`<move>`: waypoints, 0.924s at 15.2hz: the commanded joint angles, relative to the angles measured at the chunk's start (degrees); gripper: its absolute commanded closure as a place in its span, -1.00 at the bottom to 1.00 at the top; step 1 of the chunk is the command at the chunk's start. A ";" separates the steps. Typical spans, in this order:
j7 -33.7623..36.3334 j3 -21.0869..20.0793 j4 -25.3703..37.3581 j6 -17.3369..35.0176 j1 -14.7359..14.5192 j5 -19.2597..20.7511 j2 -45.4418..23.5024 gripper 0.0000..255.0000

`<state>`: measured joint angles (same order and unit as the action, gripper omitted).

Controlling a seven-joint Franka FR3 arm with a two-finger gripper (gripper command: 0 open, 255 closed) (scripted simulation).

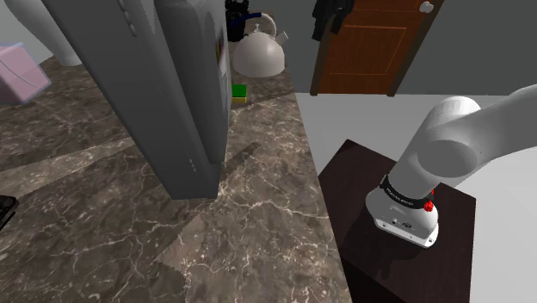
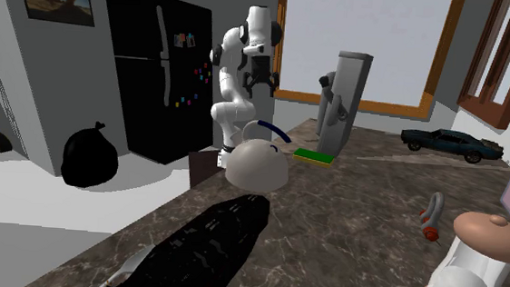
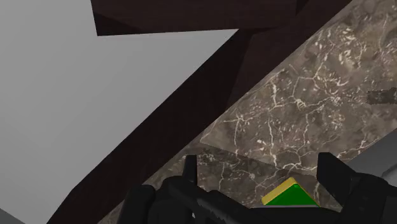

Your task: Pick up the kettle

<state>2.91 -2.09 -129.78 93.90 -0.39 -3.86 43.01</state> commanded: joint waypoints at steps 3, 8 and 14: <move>-4.92 2.22 3.45 -0.77 -0.27 1.75 -4.59 -1.00; -16.86 6.79 13.81 -3.21 -1.11 5.21 -16.91 -1.00; -30.67 10.34 29.51 -7.38 -1.64 7.76 -33.06 -1.00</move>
<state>-25.11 7.65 -103.24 87.38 -2.03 3.47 12.84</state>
